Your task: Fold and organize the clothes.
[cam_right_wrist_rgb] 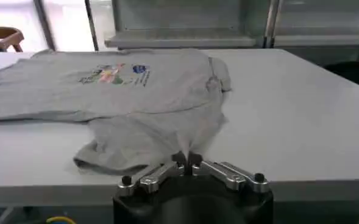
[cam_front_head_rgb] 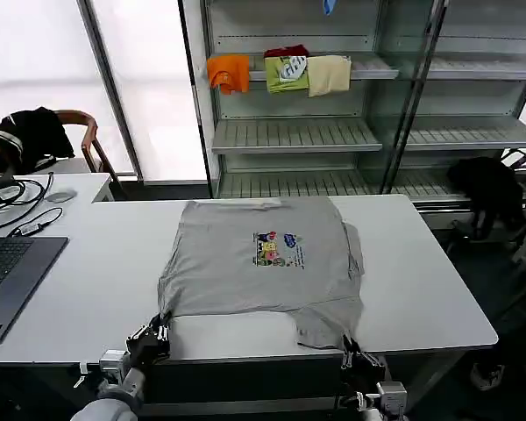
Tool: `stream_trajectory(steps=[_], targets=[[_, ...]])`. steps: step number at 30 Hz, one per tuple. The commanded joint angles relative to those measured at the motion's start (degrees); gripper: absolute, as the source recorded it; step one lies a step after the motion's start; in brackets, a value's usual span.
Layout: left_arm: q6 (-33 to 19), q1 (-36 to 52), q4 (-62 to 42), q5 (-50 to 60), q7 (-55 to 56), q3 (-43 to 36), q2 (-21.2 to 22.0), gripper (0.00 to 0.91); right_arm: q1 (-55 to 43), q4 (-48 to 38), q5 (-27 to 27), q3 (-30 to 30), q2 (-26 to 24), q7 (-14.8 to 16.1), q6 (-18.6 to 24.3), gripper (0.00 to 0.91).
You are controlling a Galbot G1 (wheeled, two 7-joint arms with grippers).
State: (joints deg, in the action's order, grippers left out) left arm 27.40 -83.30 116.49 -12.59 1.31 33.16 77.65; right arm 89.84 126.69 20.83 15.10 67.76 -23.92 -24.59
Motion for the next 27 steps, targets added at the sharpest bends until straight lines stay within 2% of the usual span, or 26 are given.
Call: stream_trajectory(steps=[1, 8, 16, 27], targets=[[0.0, 0.0, 0.1, 0.0, 0.0, 0.0, 0.0, 0.020, 0.0, -0.2, 0.3, -0.2, -0.2, -0.3, 0.4, 0.000], [-2.6, 0.4, 2.1, -0.8, -0.1, 0.3, 0.9, 0.010, -0.5, 1.3, -2.2, 0.6, 0.5, 2.1, 2.6, 0.000], [-5.3, 3.2, 5.2, -3.2, 0.0, 0.3, 1.6, 0.010, -6.9, 1.0, -7.7, 2.5, 4.7, 7.0, 8.2, 0.000], [-5.3, 10.7, -0.2, -6.1, 0.0, 0.7, -0.1, 0.010, -19.3, -5.9, -7.8, 3.1, 7.8, 8.8, 7.4, 0.000]])
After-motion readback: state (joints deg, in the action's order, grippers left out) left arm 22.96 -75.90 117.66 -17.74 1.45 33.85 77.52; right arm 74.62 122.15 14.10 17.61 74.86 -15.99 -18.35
